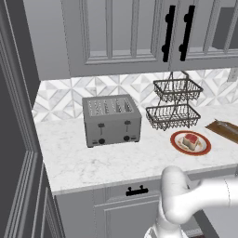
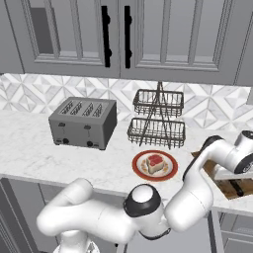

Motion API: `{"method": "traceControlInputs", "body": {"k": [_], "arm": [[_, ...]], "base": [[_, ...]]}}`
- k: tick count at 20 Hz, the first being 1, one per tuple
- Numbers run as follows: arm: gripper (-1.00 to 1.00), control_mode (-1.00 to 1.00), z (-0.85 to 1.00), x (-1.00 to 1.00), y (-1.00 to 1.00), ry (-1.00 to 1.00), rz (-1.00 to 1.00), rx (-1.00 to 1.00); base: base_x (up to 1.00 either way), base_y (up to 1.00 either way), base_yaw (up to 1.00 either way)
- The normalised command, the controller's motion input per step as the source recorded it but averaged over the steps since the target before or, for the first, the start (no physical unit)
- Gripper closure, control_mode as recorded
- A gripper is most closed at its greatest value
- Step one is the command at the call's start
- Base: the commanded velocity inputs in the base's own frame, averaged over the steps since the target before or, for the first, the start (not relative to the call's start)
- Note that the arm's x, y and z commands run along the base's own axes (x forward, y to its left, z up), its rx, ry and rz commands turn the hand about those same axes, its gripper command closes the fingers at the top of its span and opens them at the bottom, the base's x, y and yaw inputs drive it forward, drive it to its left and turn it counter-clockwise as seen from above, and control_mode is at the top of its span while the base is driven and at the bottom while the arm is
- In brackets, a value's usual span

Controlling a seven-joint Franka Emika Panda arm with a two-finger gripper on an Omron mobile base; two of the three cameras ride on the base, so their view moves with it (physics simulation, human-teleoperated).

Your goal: Pick up the knife from the drawer and place it on the cutting board. Then place the meat from the plate to the cutting board.

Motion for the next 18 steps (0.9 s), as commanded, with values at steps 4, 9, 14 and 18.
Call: {"method": "traceControlInputs", "body": {"k": [4,9,14,18], "arm": [[-1.00,-1.00,0.37,-0.91,0.81,-0.19,-0.20,0.00],[-1.00,-1.00,0.31,-0.80,0.99,-0.18,-0.38,0.00],[-1.00,-1.00,0.15,-0.63,1.00,-0.08,-0.52,0.00],[-1.00,-1.00,0.23,-0.42,0.96,0.01,-0.52,0.00]], "base": [[0.00,0.00,0.00],[0.00,0.00,0.00],[0.00,0.00,0.00],[0.00,0.00,0.00]]}}
